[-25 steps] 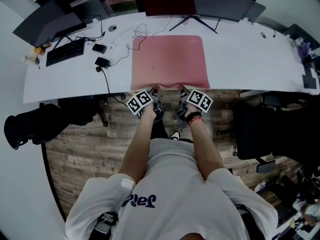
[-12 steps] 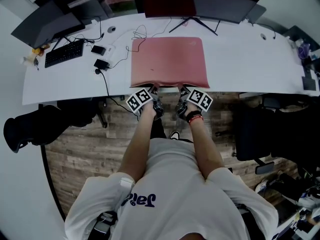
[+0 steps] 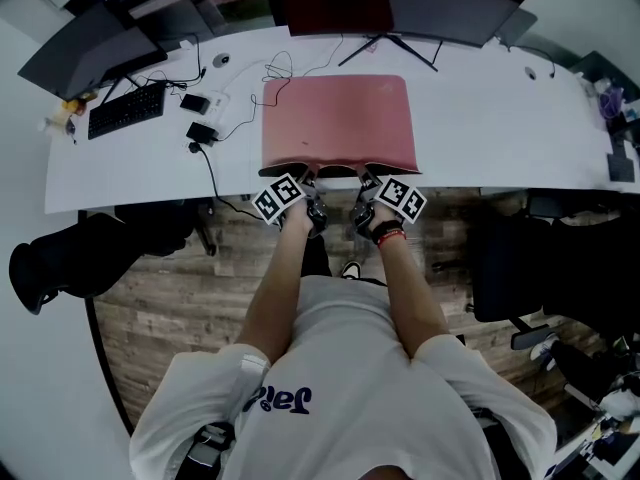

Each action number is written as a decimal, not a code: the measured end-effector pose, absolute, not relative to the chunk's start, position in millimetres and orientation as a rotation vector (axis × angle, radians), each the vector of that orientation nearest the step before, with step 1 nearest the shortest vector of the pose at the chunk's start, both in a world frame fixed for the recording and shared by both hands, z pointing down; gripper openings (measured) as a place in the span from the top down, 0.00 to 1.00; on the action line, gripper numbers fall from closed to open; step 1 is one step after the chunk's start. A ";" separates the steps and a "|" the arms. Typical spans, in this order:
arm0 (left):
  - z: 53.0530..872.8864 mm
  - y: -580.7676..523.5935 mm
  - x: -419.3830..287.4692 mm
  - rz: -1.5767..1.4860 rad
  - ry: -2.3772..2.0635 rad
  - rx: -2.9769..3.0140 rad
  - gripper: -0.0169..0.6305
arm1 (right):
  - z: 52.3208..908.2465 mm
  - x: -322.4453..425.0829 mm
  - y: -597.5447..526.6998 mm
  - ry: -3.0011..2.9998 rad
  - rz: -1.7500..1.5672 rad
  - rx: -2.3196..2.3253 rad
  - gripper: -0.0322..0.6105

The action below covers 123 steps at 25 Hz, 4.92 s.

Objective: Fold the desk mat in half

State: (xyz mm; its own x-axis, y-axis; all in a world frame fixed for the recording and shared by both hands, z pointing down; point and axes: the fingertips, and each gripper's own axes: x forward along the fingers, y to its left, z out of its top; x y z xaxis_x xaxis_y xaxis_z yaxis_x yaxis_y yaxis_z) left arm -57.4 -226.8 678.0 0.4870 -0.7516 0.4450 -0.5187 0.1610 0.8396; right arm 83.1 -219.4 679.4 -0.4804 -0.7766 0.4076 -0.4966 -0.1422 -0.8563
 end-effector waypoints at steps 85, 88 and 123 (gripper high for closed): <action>680.7 -397.5 -64.5 -0.203 -1.064 1.457 0.92 | 676.9 77.5 -392.0 1.797 -1.658 -1.579 0.88; 681.0 -404.8 -64.6 -0.201 -1.059 1.456 0.92 | 676.4 77.3 -398.6 1.793 -1.654 -1.585 0.88; 688.4 -476.8 -60.7 -0.200 -1.024 1.465 0.92 | 681.5 81.9 -466.0 1.774 -1.599 -1.623 0.88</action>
